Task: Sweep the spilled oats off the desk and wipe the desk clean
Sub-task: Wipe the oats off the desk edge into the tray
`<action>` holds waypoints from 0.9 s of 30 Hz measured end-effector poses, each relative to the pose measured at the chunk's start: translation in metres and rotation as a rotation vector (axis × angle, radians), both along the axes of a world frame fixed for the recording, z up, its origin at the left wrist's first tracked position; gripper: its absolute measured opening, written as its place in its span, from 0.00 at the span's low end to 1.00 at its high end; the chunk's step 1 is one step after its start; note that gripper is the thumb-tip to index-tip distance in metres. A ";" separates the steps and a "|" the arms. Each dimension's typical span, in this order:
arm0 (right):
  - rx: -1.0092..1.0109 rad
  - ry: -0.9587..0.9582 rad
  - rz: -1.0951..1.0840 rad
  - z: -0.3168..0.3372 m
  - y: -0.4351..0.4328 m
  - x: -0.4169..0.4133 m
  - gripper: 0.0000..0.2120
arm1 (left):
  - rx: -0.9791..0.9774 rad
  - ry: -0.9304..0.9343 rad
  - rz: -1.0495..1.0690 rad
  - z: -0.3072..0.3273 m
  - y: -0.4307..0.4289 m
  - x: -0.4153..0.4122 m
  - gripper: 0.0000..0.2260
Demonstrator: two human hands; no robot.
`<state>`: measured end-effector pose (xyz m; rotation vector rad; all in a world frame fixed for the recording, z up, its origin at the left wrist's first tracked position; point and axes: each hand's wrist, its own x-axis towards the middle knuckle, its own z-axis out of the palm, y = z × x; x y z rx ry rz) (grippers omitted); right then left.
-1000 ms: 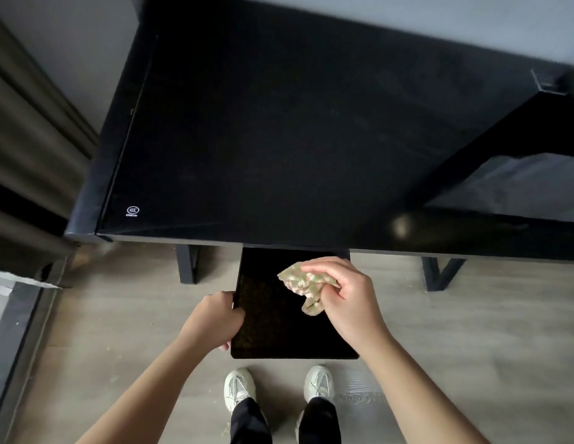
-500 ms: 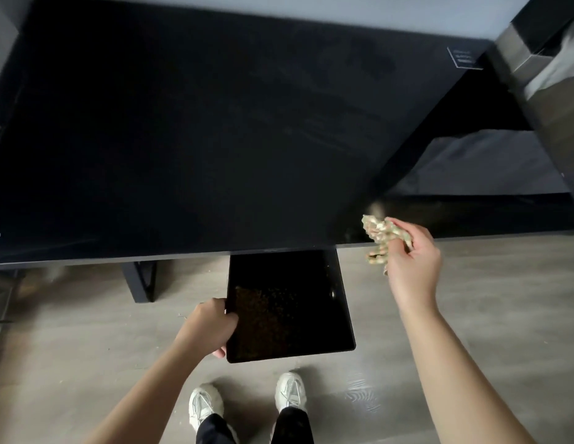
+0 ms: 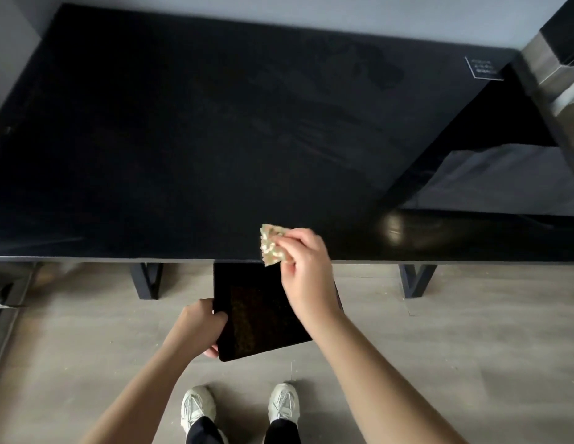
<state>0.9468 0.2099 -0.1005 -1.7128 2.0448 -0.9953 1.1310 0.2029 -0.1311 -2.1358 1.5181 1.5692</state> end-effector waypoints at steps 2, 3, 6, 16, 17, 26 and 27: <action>0.033 -0.067 0.172 -0.002 0.005 0.030 0.18 | -0.007 -0.002 0.030 0.000 -0.001 0.011 0.08; 0.056 -0.102 0.245 -0.004 0.010 0.040 0.19 | -0.011 -0.001 0.045 0.000 -0.001 0.017 0.08; 0.063 -0.168 0.300 -0.003 0.027 0.052 0.22 | -0.023 0.006 0.064 0.001 0.001 0.035 0.08; -0.076 -0.037 -0.118 0.002 0.006 0.050 0.21 | -0.015 -0.005 0.105 0.002 0.004 0.089 0.08; -0.061 -0.028 -0.083 -0.003 0.005 0.064 0.20 | -0.015 -0.001 0.114 0.001 0.003 0.095 0.08; -0.003 -0.142 0.290 0.016 -0.031 0.169 0.20 | -0.041 0.015 0.179 0.005 -0.008 0.158 0.07; -0.063 -0.143 0.237 0.020 -0.034 0.174 0.20 | -0.041 0.016 0.183 0.004 -0.010 0.168 0.07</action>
